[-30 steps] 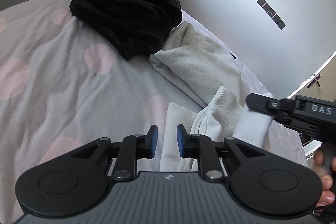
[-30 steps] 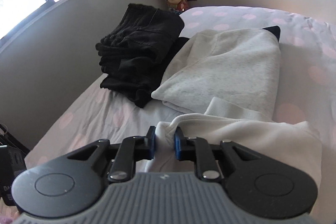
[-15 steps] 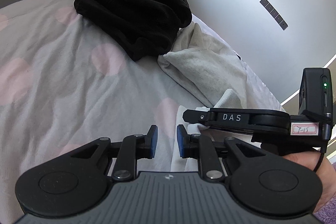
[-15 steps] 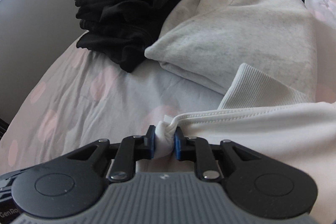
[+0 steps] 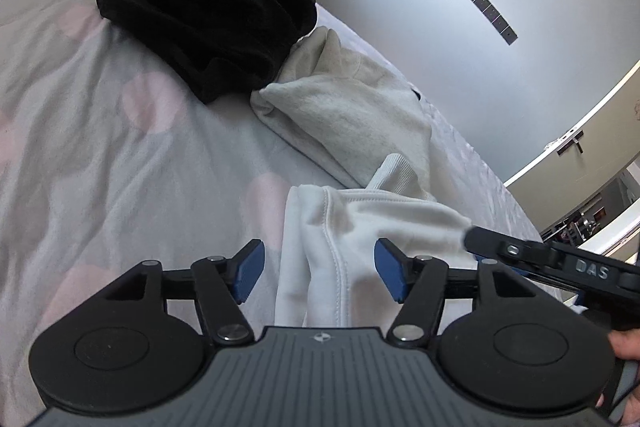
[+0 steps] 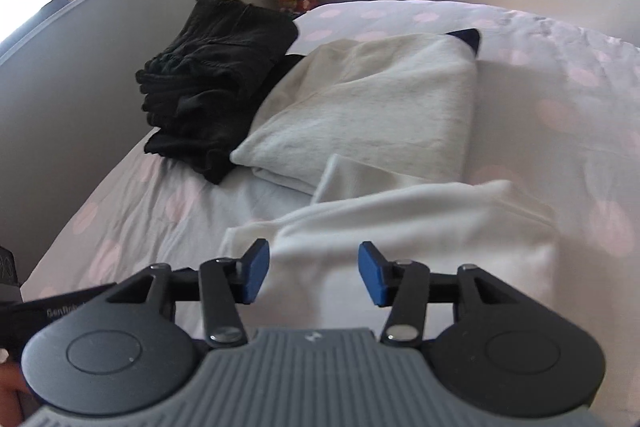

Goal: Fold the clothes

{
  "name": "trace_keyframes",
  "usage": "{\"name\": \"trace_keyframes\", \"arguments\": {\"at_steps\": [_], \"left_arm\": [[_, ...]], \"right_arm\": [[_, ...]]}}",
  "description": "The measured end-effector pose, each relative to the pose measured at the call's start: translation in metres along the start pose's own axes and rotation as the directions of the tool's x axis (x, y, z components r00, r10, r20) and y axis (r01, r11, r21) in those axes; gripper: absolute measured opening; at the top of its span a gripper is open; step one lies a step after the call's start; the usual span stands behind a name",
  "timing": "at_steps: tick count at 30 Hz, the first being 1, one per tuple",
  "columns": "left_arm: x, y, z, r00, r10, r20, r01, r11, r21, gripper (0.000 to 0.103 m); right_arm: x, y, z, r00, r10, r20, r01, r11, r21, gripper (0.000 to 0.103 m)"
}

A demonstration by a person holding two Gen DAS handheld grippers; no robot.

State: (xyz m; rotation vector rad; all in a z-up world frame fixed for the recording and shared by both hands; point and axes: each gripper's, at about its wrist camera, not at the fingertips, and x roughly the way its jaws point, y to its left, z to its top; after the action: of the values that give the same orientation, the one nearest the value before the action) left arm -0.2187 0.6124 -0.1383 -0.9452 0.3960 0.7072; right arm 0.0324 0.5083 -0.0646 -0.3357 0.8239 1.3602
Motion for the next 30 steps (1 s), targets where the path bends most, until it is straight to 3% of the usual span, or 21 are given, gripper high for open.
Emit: {"name": "trace_keyframes", "arguments": {"at_steps": [4, 9, 18, 25, 28, 30], "left_arm": [[0.021, 0.004, -0.004, 0.998, 0.016, -0.06, -0.018, 0.999, -0.031, 0.072], [0.035, 0.01, -0.002, 0.997, 0.009, -0.079, -0.015, 0.998, -0.064, 0.072], [0.066, 0.014, 0.013, 0.987, -0.011, -0.157, 0.003, 0.999, -0.049, 0.072], [0.084, 0.002, 0.02, 0.98, 0.012, -0.199, 0.008, 0.995, 0.099, 0.072], [0.086, -0.003, 0.015, 0.983, 0.03, -0.182, -0.001, 0.987, 0.158, 0.071], [0.087, -0.009, 0.013, 0.984, 0.047, -0.172, -0.014, 0.981, 0.192, 0.064]], "right_arm": [[-0.029, -0.051, -0.028, 0.998, -0.066, 0.008, 0.064, 0.993, 0.101, 0.063], [-0.043, -0.107, -0.059, 0.994, -0.107, -0.001, 0.105, 0.969, 0.223, 0.065], [-0.014, -0.164, -0.08, 1.0, 0.006, 0.017, -0.013, 0.895, 0.446, 0.065], [0.021, -0.172, -0.074, 0.995, 0.1, 0.011, -0.093, 0.871, 0.483, 0.064], [0.03, -0.17, -0.073, 0.994, 0.112, 0.013, -0.104, 0.873, 0.476, 0.058], [0.033, -0.168, -0.073, 0.995, 0.101, 0.011, -0.094, 0.879, 0.467, 0.054]]}}
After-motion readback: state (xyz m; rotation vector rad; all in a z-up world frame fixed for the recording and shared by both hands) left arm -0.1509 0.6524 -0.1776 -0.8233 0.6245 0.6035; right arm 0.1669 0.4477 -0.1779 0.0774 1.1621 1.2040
